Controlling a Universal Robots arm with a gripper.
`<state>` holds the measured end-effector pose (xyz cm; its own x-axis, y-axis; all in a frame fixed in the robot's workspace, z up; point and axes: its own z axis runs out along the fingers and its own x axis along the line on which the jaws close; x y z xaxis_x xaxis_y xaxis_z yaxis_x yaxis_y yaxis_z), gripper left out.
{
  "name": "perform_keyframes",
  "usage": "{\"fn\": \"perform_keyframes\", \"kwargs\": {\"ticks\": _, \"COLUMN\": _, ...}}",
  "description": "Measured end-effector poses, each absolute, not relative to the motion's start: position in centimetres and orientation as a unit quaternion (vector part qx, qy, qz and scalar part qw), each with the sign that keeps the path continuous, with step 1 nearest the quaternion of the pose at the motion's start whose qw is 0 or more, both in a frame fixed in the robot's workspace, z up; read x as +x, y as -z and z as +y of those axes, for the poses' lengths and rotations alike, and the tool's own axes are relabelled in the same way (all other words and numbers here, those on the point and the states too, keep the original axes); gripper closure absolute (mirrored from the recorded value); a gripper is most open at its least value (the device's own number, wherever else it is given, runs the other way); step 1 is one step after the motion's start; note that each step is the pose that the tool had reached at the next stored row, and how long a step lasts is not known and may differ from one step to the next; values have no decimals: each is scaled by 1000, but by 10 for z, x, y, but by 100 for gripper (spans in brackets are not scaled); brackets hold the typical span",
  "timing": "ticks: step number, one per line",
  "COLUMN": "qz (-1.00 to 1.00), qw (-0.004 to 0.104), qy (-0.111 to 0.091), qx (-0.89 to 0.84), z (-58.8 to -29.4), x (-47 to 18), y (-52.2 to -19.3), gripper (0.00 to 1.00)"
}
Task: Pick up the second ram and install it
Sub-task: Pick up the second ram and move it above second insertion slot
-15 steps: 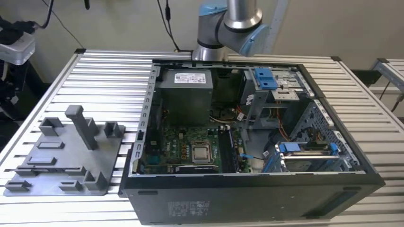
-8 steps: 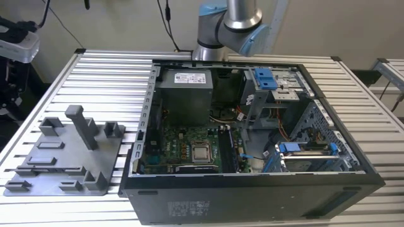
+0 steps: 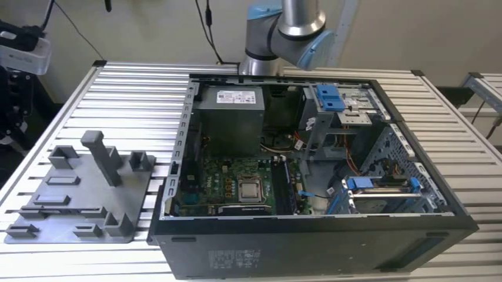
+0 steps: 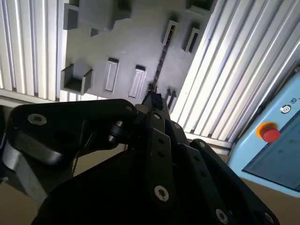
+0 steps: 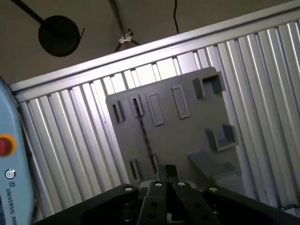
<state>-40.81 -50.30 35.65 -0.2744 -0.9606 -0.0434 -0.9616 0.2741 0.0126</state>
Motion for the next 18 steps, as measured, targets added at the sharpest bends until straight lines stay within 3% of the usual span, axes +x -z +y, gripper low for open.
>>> {"fn": "perform_keyframes", "kwargs": {"ticks": 18, "qz": 744, "qw": 12, "qy": -19, "qx": -667, "z": -503, "x": -408, "y": -353, "gripper": 88}}
